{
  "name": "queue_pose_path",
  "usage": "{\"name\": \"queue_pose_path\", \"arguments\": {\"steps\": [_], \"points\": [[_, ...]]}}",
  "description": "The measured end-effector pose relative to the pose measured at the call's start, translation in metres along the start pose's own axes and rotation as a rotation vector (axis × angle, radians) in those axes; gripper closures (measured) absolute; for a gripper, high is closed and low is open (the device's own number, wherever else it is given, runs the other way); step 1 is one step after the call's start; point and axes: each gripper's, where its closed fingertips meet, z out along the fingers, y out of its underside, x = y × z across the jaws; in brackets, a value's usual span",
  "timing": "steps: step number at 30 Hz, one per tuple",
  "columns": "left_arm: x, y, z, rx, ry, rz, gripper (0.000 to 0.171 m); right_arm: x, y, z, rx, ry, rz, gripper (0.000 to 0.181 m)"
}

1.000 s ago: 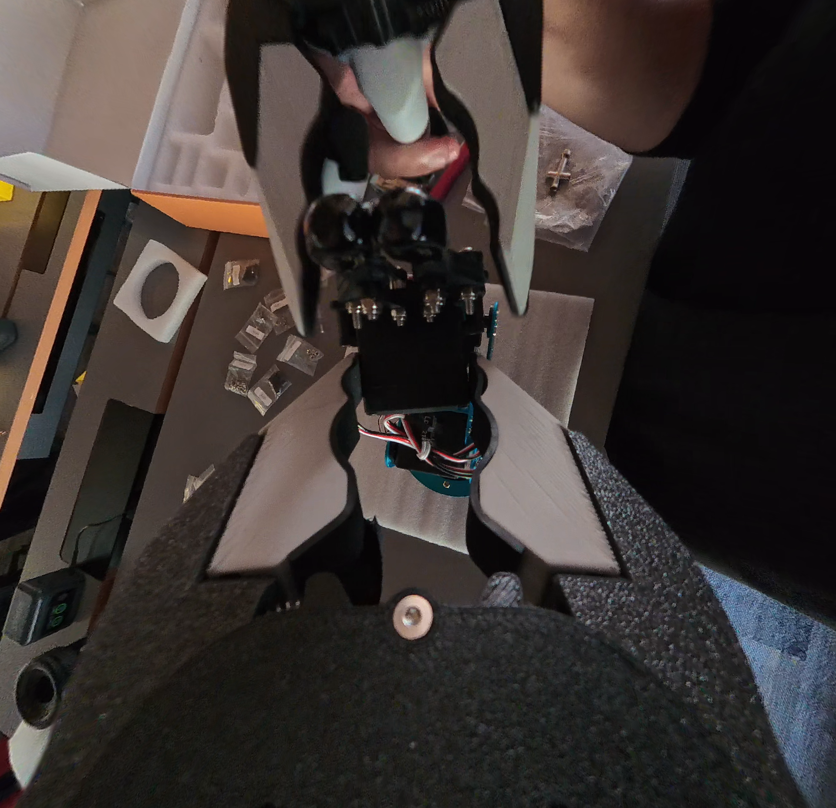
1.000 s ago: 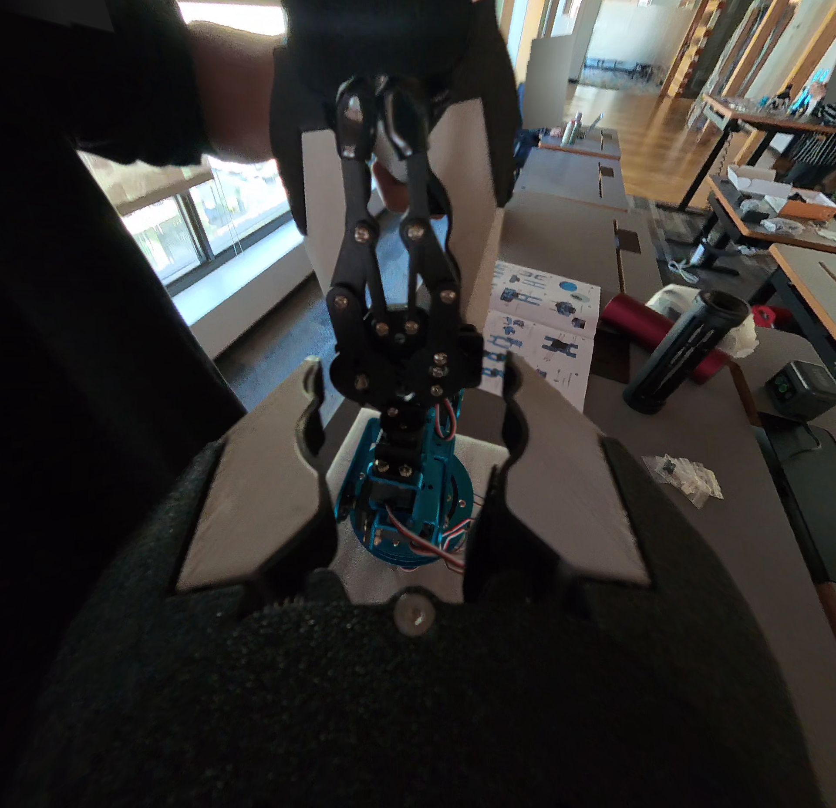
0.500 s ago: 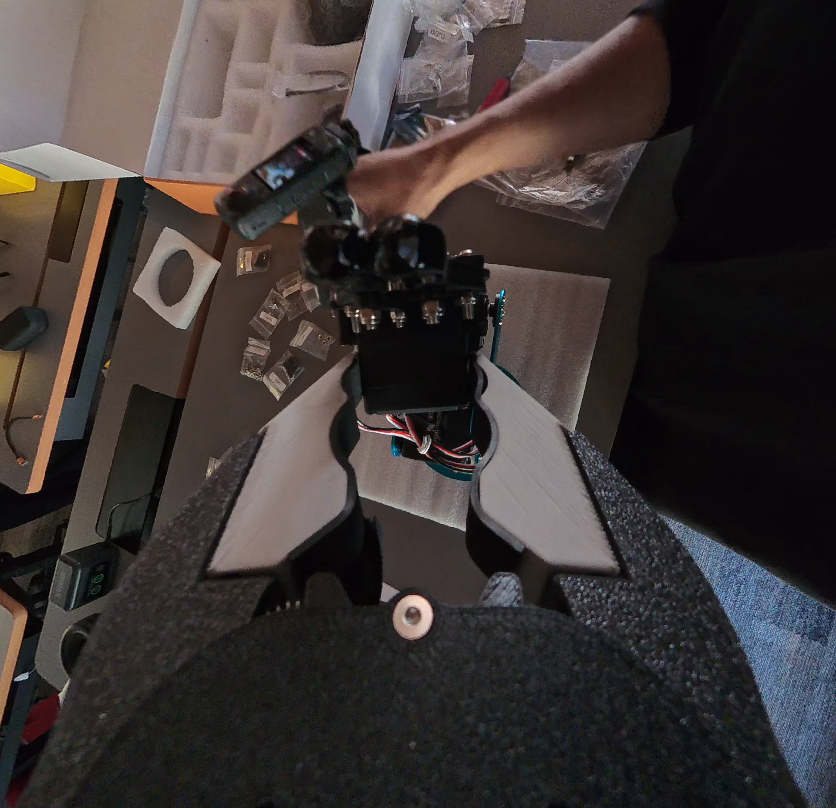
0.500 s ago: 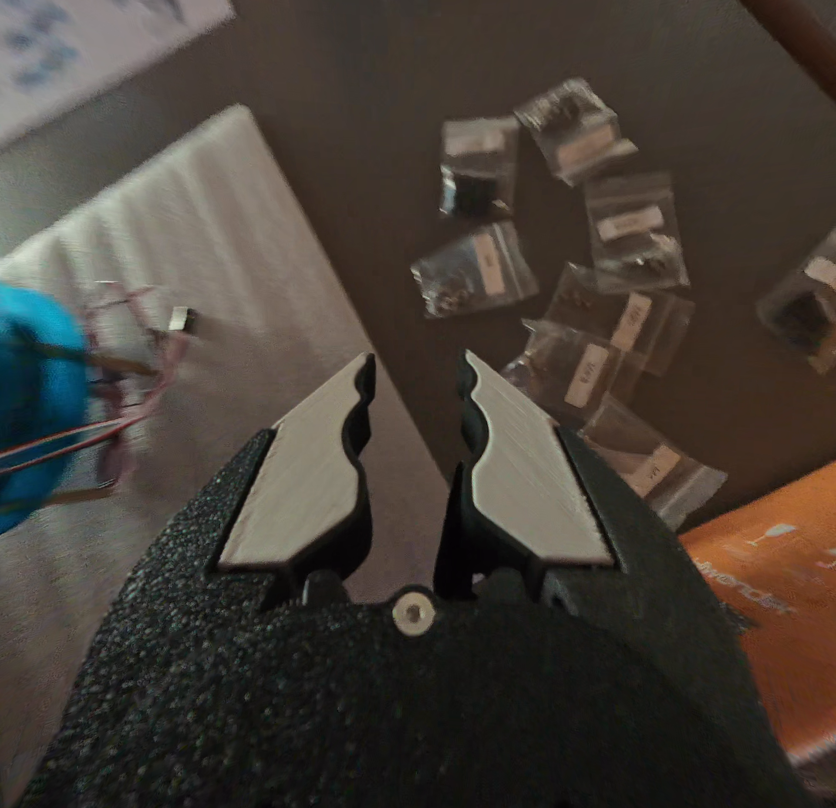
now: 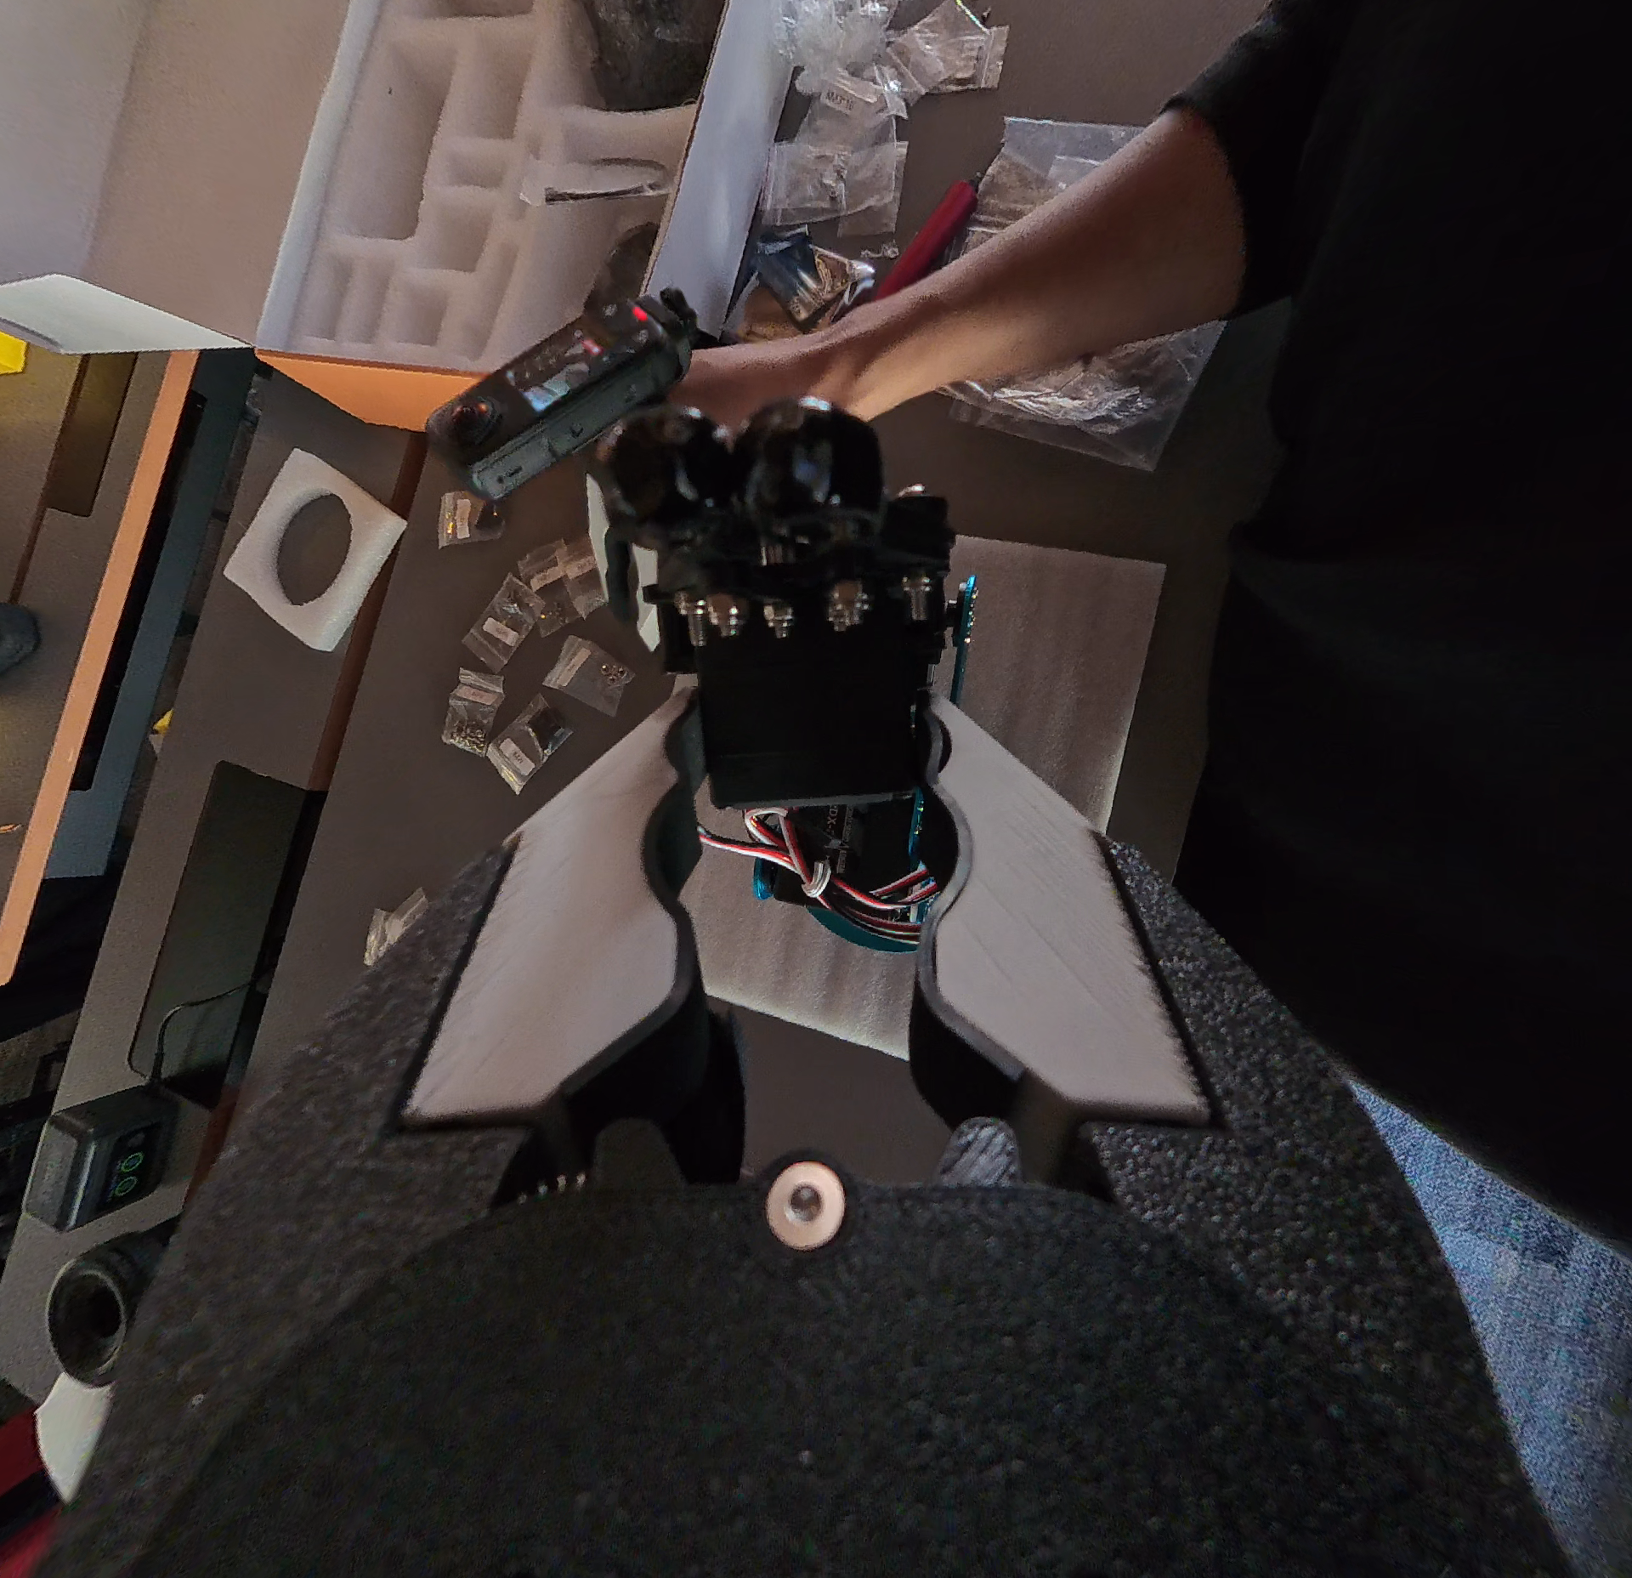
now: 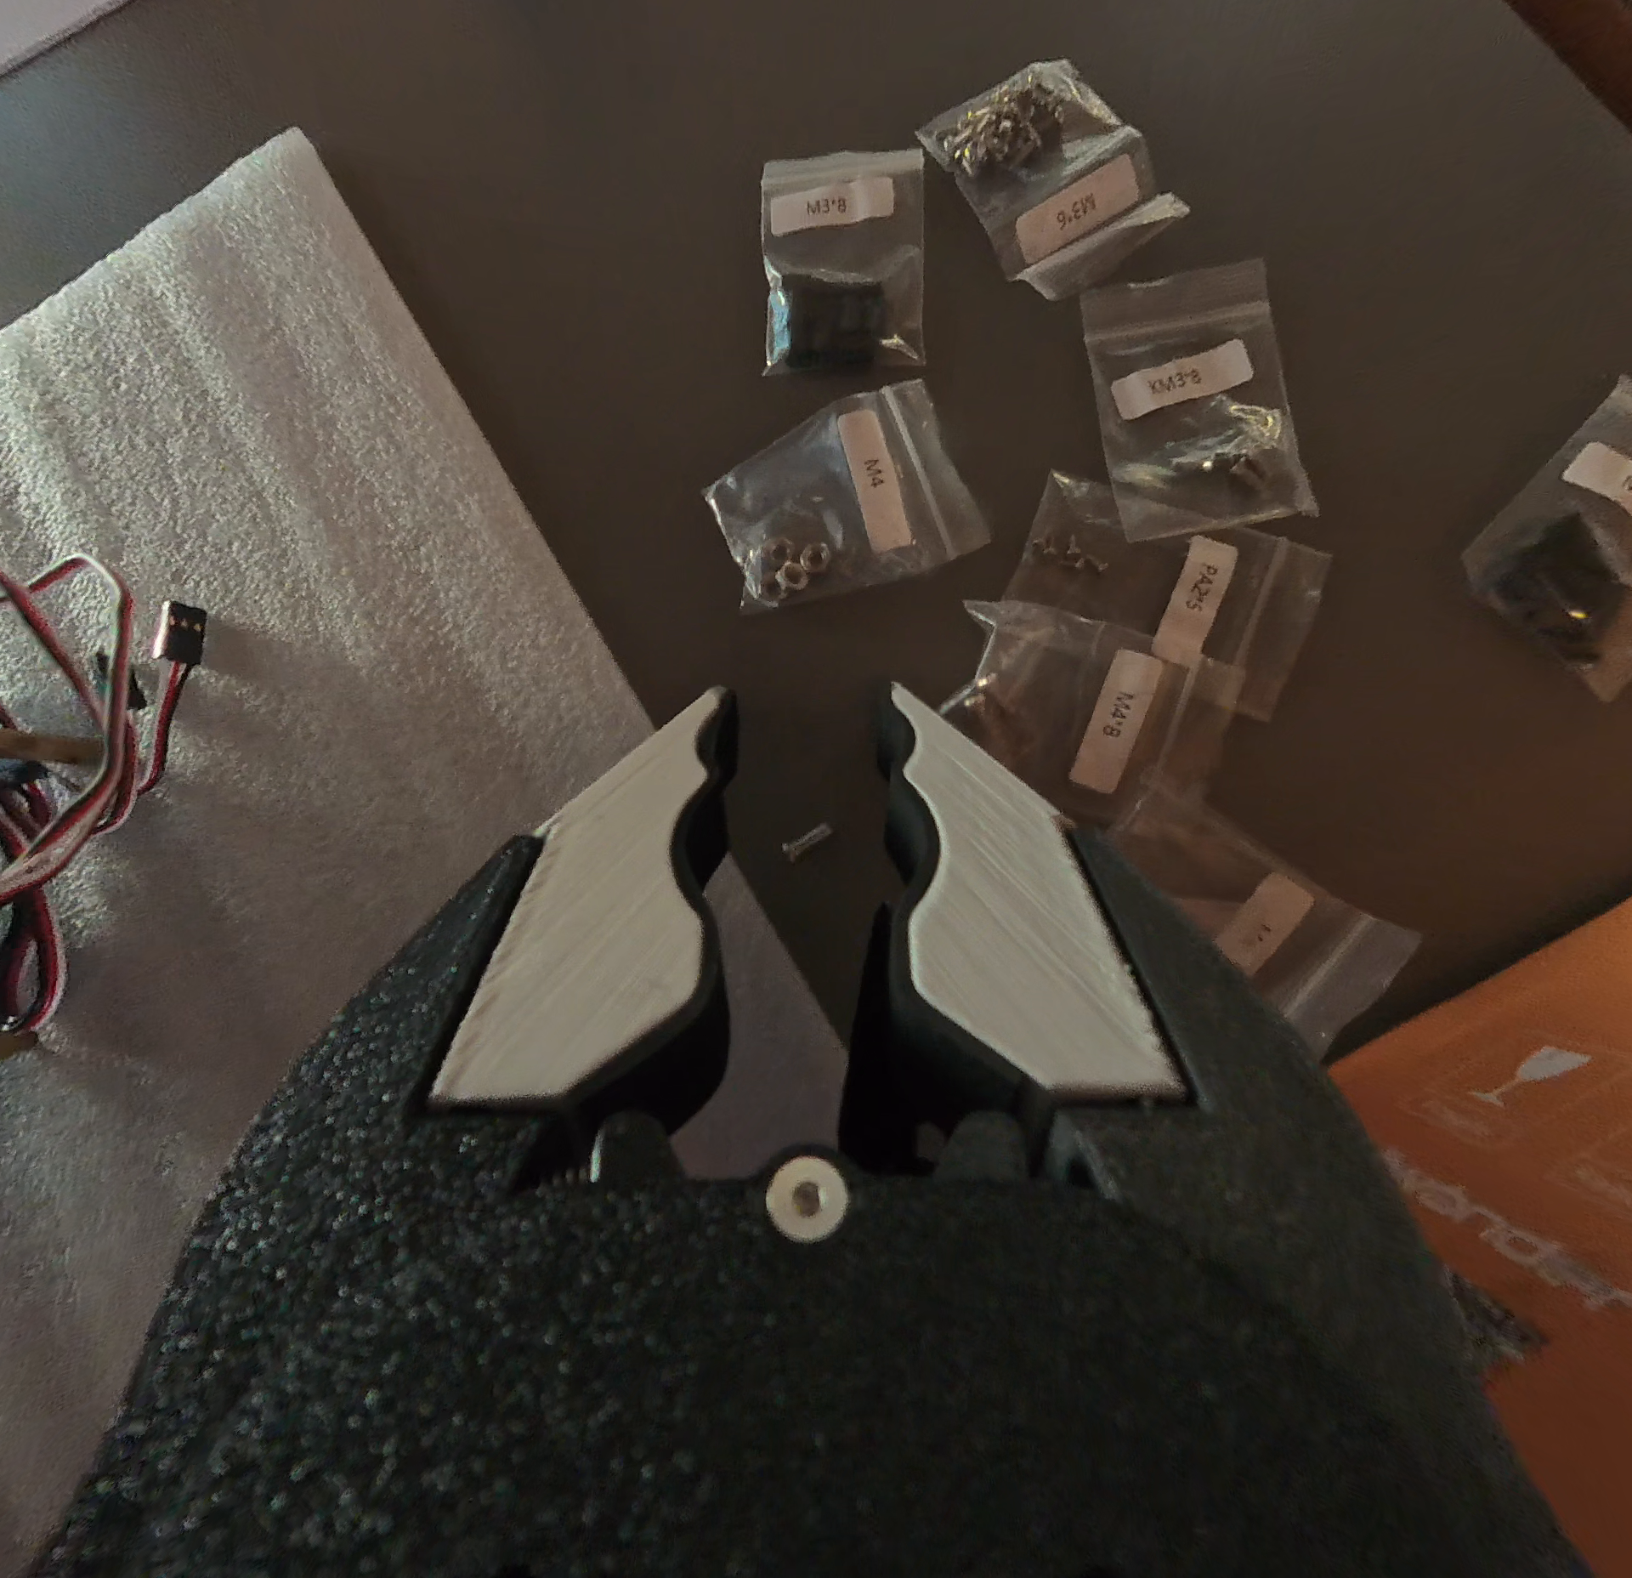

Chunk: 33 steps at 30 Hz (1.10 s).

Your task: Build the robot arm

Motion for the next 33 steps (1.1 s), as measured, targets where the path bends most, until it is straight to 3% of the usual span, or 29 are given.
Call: {"name": "queue_pose_path", "arguments": {"steps": [7,10,14,18,23,33], "points": [[0.0,0.0,0.001,0.018,0.013,-0.007,0.124,-0.014,0.021,-0.033,-0.041,-0.016,0.009,0.149],[0.0,-0.001,0.001,0.013,0.008,-0.001,0.124,-0.009,0.023,-0.028,-0.025,0.044,-0.032,0.153],[0.001,0.0,0.0,0.002,0.002,0.002,0.124,-0.008,0.026,-0.019,-0.035,-0.009,0.067,0.155],[0.001,0.001,0.0,-0.002,0.003,-0.001,0.124,0.002,0.028,-0.022,-0.035,0.057,0.085,0.161],[0.001,0.0,0.001,-0.001,0.005,0.0,0.124,-0.006,0.027,-0.022,0.01,0.034,0.204,0.16],[0.0,0.001,0.001,-0.014,0.002,-0.002,0.124,0.002,0.028,-0.021,0.068,0.223,0.181,0.176]]}}
